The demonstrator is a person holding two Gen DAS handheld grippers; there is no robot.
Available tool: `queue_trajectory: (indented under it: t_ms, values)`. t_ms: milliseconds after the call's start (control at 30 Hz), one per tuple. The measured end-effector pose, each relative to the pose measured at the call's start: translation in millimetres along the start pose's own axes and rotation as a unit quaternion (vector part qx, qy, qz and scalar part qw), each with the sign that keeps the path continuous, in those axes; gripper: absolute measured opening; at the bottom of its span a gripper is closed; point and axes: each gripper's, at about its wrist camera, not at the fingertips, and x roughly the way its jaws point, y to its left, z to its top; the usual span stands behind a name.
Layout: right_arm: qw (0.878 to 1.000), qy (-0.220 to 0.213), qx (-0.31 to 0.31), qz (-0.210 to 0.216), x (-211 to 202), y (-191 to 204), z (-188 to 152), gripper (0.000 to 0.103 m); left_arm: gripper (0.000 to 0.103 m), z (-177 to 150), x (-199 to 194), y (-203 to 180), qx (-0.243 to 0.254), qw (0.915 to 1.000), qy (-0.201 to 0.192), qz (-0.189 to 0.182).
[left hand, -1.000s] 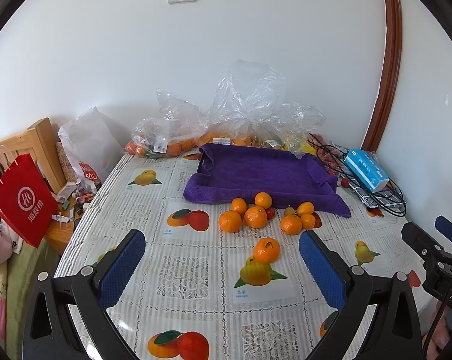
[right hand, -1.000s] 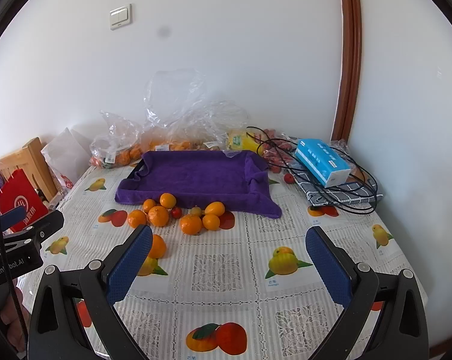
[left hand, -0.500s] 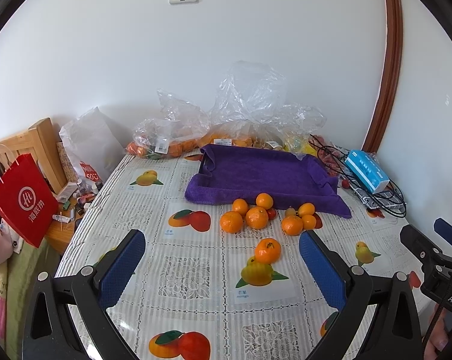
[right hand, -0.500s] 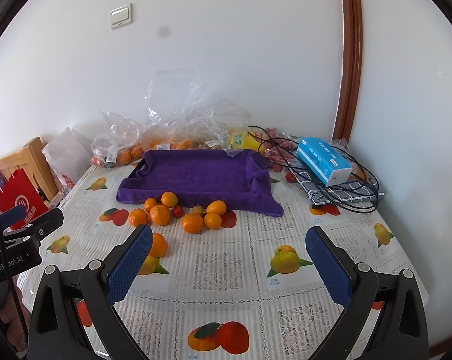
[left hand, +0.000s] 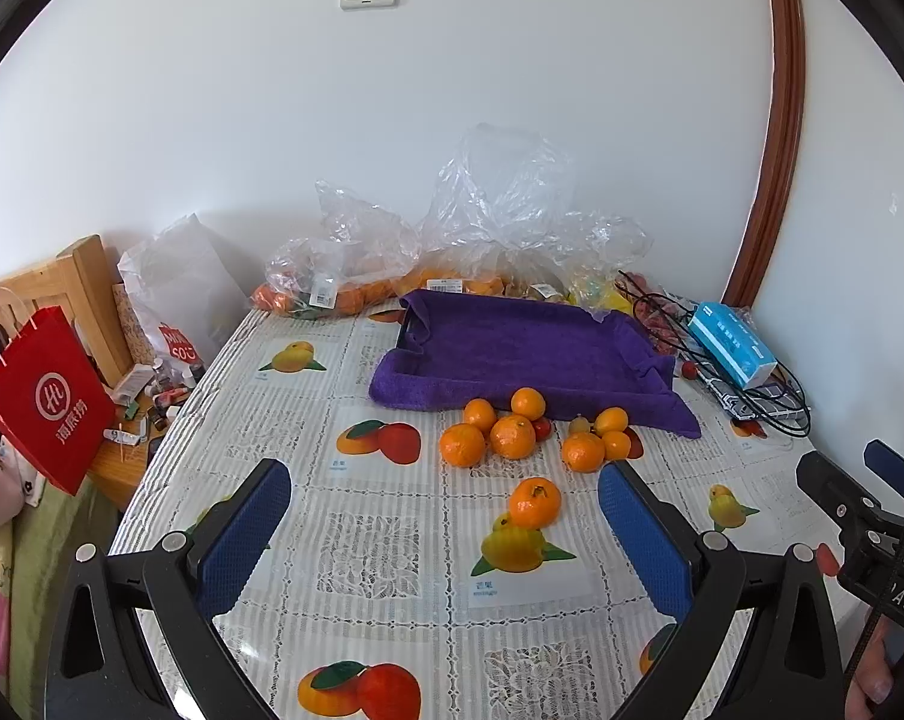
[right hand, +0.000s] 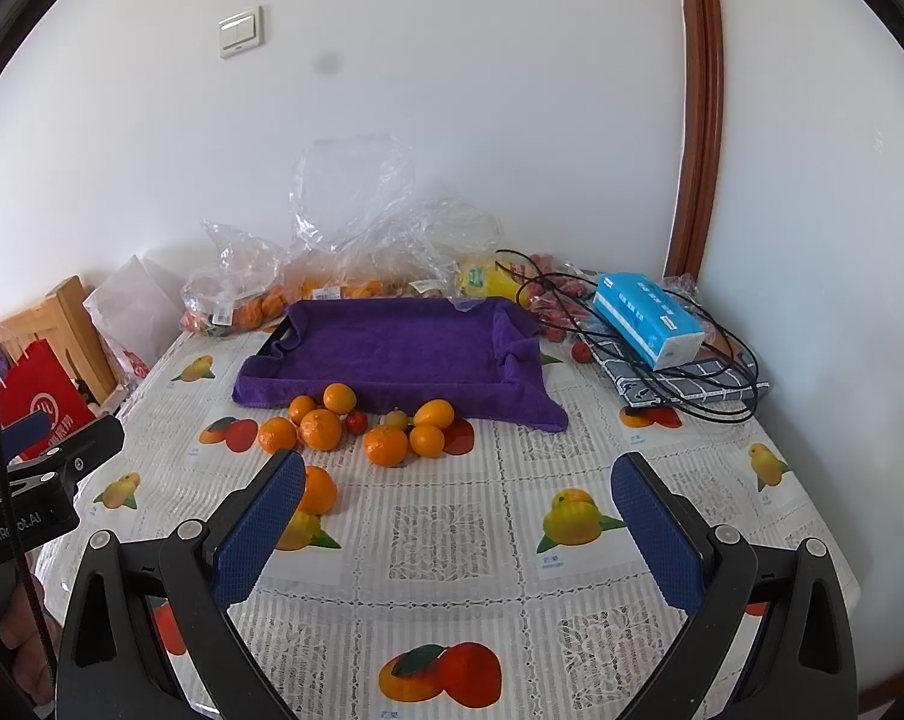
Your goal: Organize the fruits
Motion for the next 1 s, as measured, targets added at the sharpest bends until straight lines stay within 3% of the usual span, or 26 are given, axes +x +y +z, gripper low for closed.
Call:
queue_trajectory:
  t_ms: [700,1000]
  values:
    - [1.0,-0.002,0.0,0.002,2.5,2.9,-1.6,0.101,0.103,-2.5,2.3,3.2,0.0,1.0,0.0,-0.003]
    - [1.0,0.006,-0.009,0.004,22.8,5.4,2.2,0.101,0.103,1.7,16.9,9.3,-0.011,0.9999,0.003,0.001]
